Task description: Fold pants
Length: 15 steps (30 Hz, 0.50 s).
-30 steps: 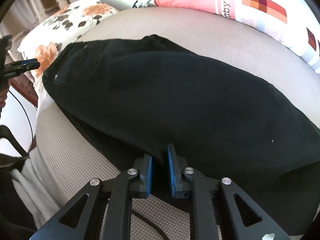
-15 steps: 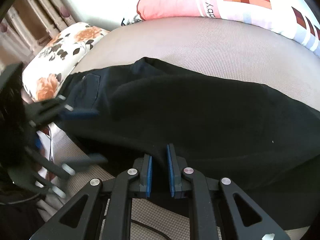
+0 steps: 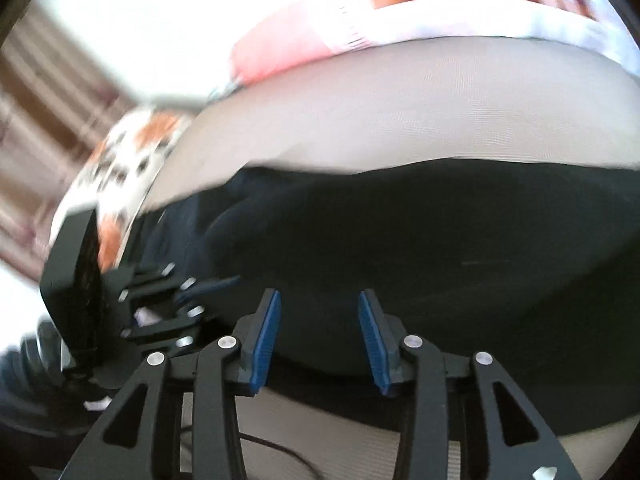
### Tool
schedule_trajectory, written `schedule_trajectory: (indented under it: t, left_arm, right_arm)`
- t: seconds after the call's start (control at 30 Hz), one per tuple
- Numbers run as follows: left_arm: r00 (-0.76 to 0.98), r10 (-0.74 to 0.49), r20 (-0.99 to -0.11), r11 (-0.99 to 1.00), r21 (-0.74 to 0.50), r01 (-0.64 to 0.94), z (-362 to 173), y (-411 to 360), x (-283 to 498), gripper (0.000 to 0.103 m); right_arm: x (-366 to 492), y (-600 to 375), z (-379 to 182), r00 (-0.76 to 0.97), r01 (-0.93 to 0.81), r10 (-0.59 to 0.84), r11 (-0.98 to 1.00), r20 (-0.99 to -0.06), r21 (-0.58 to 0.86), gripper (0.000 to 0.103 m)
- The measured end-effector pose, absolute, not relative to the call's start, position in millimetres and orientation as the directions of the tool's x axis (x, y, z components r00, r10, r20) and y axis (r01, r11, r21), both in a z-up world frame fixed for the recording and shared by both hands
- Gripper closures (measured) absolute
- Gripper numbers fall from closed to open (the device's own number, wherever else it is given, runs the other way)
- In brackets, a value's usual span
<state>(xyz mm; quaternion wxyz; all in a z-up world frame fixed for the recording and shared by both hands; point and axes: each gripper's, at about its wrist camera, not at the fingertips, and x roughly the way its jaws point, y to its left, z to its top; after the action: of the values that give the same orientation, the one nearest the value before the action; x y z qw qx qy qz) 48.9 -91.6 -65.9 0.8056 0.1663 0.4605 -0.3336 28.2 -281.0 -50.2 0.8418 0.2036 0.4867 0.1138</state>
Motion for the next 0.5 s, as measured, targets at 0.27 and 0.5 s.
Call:
schedule_trajectory:
  t: [0.27, 0.5]
  left_arm:
    - [0.338, -0.396, -0.854, 0.743, -0.082, 0.664, -71, -94, 50, 0.098]
    - [0.326, -0.390, -0.861, 0.754, -0.095, 0.650, -72, -86, 51, 0.098]
  right_arm:
    - [2, -433, -81, 0.590, 0.452, 0.154, 0.750, -0.793, 0.483, 0.063]
    - [1, -487, -106, 0.651, 0.538, 0.153, 0.598, -0.743, 0.594, 0.076]
